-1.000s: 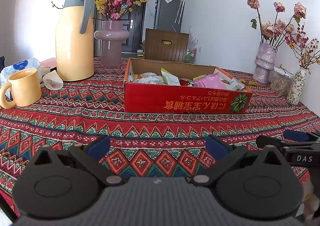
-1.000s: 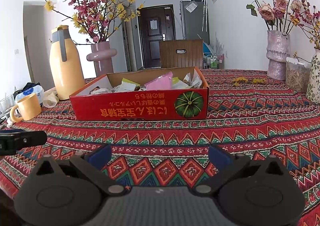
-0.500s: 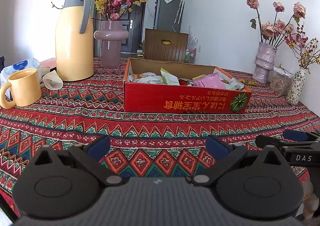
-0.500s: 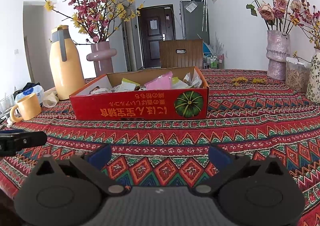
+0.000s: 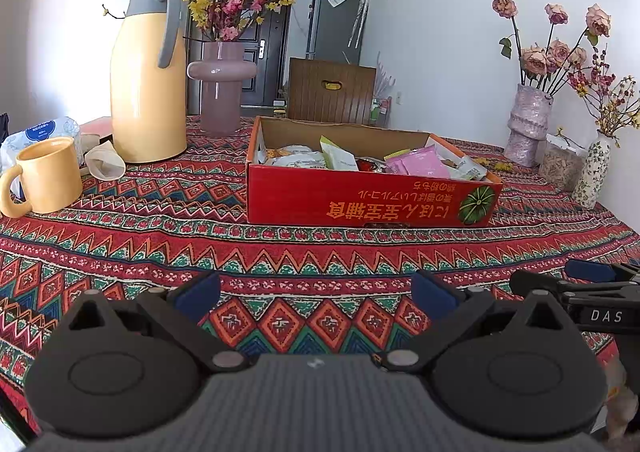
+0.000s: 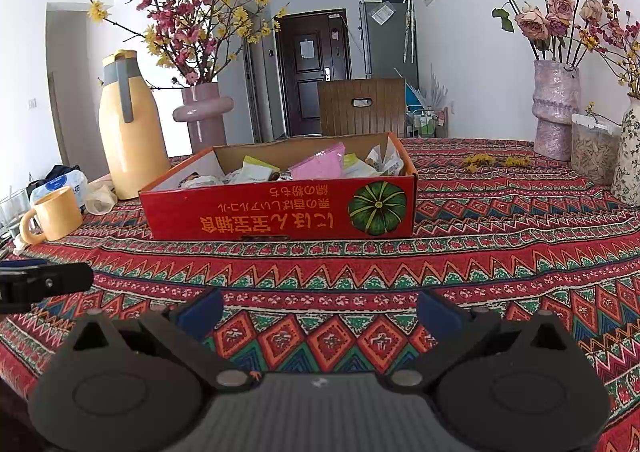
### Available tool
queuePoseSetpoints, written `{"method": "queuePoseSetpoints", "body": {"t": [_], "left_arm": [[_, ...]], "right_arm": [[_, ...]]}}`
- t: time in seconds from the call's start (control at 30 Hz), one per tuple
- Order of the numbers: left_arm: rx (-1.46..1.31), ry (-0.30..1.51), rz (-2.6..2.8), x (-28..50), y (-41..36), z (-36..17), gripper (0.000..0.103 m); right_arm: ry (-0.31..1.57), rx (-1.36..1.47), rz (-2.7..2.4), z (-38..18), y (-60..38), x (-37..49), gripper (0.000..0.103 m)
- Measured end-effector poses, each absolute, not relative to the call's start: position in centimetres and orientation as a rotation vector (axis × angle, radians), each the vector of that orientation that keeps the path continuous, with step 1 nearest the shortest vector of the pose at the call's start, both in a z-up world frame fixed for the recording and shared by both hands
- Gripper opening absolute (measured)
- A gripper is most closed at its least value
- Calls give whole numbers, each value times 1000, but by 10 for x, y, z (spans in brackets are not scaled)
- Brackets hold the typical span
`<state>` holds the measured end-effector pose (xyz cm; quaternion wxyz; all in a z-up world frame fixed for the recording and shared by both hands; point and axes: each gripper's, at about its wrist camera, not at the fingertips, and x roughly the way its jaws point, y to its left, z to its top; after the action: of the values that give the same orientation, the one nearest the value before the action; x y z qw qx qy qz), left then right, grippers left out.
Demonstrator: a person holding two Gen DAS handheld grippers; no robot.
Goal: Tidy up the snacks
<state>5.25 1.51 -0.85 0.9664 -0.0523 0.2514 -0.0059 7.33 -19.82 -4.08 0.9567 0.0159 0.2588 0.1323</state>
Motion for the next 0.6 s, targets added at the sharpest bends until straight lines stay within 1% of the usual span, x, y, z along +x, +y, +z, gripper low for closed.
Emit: {"method": "queuePoseSetpoints", "body": {"t": [0.6], "left_arm": [[-100, 490, -26, 50, 14, -8, 103]], "right_arm": [[526, 32, 268, -40, -198, 73, 103]]}}
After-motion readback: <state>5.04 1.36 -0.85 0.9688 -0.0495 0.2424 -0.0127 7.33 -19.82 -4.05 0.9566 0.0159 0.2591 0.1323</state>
